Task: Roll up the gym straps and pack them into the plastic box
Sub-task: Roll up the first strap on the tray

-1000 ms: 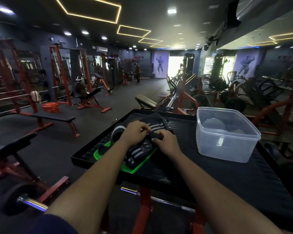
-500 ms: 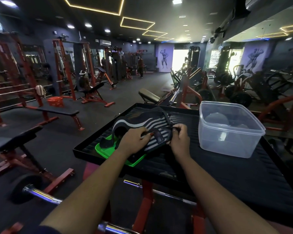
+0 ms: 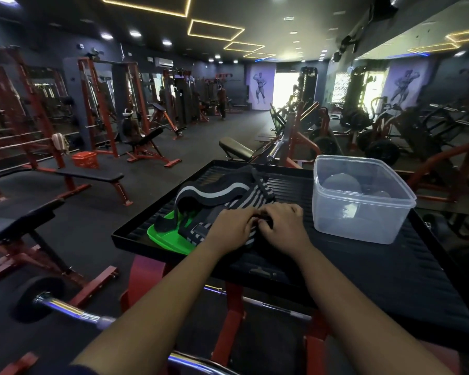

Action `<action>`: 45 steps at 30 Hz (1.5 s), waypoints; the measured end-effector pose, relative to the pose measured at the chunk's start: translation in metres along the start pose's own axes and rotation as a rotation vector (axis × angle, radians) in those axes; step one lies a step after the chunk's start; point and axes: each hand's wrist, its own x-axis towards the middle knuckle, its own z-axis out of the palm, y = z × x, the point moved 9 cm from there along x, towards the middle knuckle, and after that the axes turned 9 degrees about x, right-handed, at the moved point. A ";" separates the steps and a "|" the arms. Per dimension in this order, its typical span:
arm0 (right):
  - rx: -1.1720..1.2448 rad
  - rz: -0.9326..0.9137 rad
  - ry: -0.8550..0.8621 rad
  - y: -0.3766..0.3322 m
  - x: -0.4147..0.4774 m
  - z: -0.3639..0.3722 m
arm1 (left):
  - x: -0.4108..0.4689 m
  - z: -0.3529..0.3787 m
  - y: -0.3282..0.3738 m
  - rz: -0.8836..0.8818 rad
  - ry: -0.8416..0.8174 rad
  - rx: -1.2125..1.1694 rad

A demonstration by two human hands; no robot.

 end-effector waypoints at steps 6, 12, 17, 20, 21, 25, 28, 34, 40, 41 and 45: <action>0.021 0.223 -0.030 0.047 -0.018 -0.029 | 0.003 0.001 0.019 0.055 0.087 -0.006; 0.012 0.327 -0.067 0.045 -0.034 -0.047 | 0.012 0.012 0.045 0.073 0.069 -0.133; 0.115 0.421 0.041 0.049 -0.043 -0.058 | 0.009 0.023 0.052 -0.048 -0.044 -0.524; 0.064 0.370 0.018 0.042 -0.042 -0.048 | 0.009 0.004 0.032 -0.283 0.241 -0.674; 0.082 0.343 0.011 0.038 -0.042 -0.044 | 0.007 -0.003 0.022 -0.407 0.334 -0.562; 0.167 0.242 0.029 0.024 -0.043 -0.031 | -0.001 0.026 -0.017 -0.872 0.143 -0.490; 0.343 0.241 0.092 0.022 -0.046 -0.030 | 0.005 0.040 -0.019 -0.839 0.012 -0.561; 0.788 0.439 0.318 0.042 -0.059 -0.045 | 0.010 0.042 0.009 -0.782 0.093 -1.350; 0.566 0.483 0.161 0.053 -0.048 -0.042 | 0.006 0.065 0.029 -0.778 0.008 -1.844; 0.599 0.485 0.113 0.053 -0.048 -0.036 | 0.004 0.067 0.033 -0.773 -0.032 -1.832; 0.529 0.474 0.078 0.060 -0.051 -0.025 | -0.008 0.083 0.043 -0.848 -0.238 -1.723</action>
